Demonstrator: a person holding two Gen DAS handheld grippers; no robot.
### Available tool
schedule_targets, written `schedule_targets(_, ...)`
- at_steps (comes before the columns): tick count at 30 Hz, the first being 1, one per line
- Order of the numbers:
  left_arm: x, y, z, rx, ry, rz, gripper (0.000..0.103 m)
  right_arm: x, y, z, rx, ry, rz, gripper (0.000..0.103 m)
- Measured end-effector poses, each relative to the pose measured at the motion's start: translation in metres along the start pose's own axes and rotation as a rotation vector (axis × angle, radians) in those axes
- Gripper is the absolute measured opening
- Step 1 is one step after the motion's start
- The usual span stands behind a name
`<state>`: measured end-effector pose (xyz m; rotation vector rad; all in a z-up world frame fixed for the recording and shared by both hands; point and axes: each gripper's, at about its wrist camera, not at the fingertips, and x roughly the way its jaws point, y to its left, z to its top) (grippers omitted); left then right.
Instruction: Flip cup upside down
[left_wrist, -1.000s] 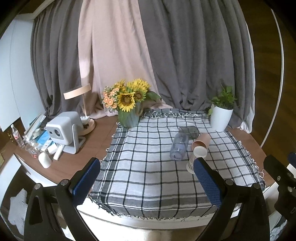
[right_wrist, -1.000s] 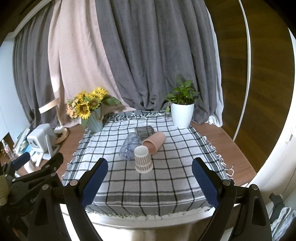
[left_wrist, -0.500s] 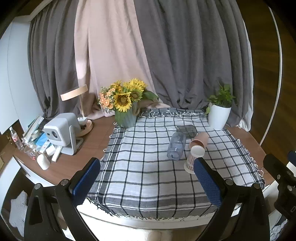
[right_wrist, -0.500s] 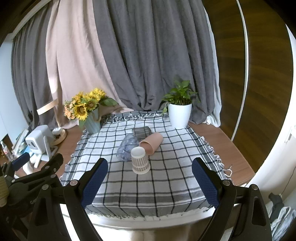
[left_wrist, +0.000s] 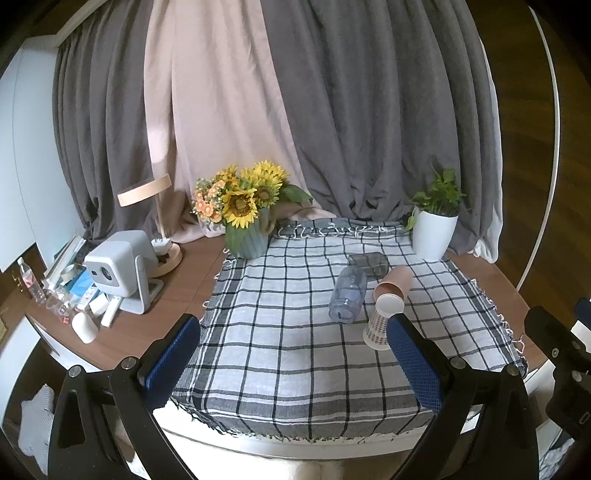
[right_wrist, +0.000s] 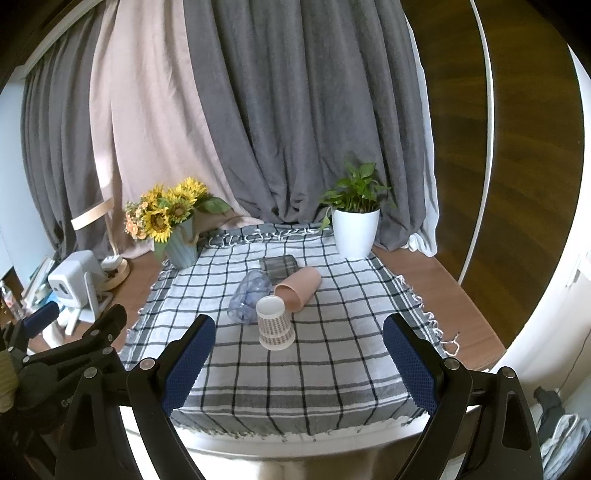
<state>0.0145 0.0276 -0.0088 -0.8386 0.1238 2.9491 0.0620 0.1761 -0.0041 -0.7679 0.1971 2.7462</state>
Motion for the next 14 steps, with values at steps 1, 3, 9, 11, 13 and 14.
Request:
schedule_targets(1, -0.0001, -0.0008, 0.0001, 0.002, -0.001, 0.0, 0.103, -0.0002, -0.0004, 0.0, 0.0, 0.0, 0.0, 0.092)
schedule_targets(3, -0.0008, -0.003, 0.0002, 0.006, -0.005, -0.001, 0.103, 0.0001, -0.0012, 0.0007, -0.001, 0.0, -0.003, 0.092)
schedule_targets(9, -0.0016, -0.0065, 0.0017, 0.012, -0.018, 0.007, 0.103, -0.0003, -0.0031, 0.0021, -0.004, -0.005, -0.006, 0.092)
schedule_targets(11, -0.0017, -0.0066, 0.0017, 0.011, -0.017, 0.004, 0.103, 0.0002, -0.0039, 0.0018, -0.003, -0.004, -0.007, 0.092)
schedule_targets(13, -0.001, -0.0069, 0.0025, 0.011, -0.016, 0.004, 0.103, 0.0012, -0.0044, 0.0024, -0.001, 0.0, -0.005, 0.092)
schedule_targets(14, -0.0007, -0.0075, 0.0028, 0.011, -0.014, 0.005, 0.103, 0.0018, -0.0051, 0.0028, 0.0, 0.0, -0.005, 0.092)
